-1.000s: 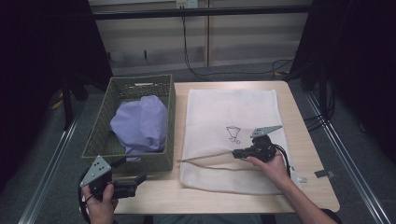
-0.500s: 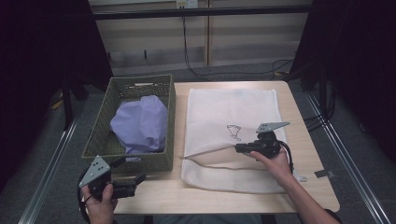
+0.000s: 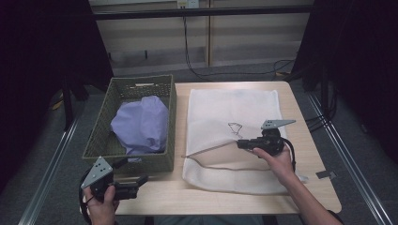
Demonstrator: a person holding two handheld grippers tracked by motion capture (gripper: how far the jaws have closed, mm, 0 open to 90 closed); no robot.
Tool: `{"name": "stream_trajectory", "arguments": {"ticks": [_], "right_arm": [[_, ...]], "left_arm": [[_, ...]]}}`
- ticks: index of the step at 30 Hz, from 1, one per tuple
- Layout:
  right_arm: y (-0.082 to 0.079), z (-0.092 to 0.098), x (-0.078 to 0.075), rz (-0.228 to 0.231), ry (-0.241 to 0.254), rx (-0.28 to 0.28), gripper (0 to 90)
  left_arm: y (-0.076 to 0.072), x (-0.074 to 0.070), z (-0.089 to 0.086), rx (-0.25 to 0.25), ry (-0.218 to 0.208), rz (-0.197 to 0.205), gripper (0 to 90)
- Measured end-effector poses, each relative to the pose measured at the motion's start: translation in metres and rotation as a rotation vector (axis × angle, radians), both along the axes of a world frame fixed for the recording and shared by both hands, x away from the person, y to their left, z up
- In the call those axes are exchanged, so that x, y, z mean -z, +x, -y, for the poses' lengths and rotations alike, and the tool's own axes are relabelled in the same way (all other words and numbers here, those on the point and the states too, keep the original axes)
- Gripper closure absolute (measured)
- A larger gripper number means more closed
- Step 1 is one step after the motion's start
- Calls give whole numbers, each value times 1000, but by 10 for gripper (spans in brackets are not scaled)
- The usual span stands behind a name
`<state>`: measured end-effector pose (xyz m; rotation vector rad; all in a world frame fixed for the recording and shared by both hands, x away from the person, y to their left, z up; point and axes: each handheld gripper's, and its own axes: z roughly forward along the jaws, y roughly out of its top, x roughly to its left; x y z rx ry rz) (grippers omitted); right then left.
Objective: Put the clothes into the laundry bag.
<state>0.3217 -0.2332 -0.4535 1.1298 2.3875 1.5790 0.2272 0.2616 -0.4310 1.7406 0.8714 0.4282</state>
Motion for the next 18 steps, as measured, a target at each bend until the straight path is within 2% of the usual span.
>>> {"name": "stream_trajectory", "arguments": {"ticks": [10, 18], "right_arm": [[2, 1, -9, 20, 41, 11, 880], [6, -1, -16, 37, 54, 17, 883]], "left_arm": [[1, 0, -1, -5, 4, 0, 19], [1, 0, -2, -24, 6, 3, 19]]}}
